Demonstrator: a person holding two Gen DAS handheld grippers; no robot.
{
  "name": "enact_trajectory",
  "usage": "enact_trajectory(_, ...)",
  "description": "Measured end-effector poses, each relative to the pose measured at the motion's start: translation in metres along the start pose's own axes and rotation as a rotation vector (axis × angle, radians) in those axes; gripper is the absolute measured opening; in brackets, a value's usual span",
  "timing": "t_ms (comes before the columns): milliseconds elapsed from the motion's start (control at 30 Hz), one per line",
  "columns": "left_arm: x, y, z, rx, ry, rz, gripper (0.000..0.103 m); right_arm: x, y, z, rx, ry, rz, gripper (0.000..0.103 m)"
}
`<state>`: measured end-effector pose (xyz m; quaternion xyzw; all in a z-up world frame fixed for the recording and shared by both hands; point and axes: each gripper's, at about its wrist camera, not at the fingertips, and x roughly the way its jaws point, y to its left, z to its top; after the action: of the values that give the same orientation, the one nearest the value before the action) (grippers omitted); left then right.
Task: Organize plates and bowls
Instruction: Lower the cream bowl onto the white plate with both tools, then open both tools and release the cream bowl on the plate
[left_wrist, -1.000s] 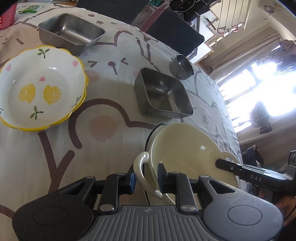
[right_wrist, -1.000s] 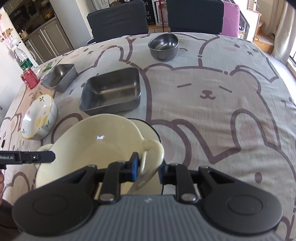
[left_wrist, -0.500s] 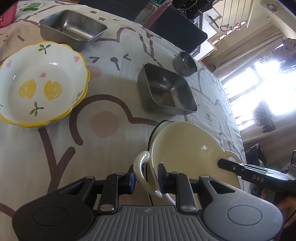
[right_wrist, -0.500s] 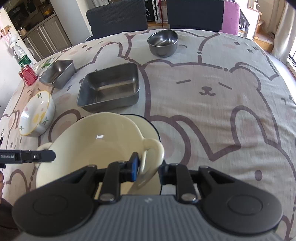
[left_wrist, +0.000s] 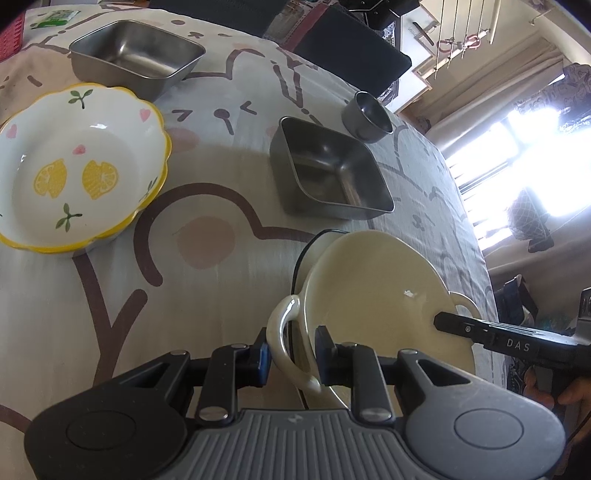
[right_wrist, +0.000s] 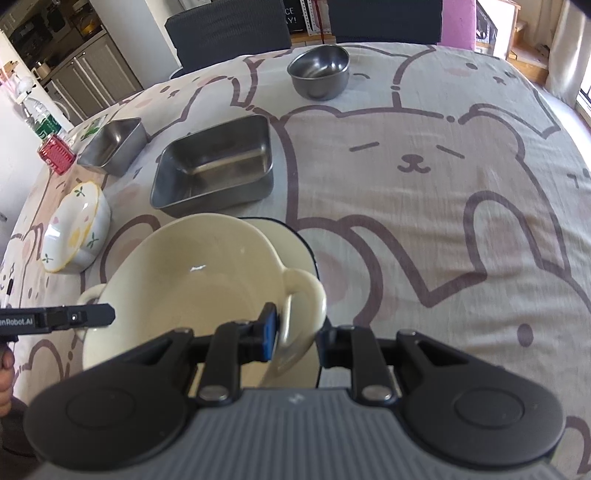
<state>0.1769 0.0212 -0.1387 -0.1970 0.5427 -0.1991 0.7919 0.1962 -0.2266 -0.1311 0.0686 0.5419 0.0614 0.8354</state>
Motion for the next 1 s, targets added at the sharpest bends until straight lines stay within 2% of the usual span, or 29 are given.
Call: enact_trajectory(1000,0.0095,-0.0035,0.0044,0.041,0.043,0.017,0.027,0.0064,-0.0049,-0.0003,0.016,0.05,0.015,0.027)
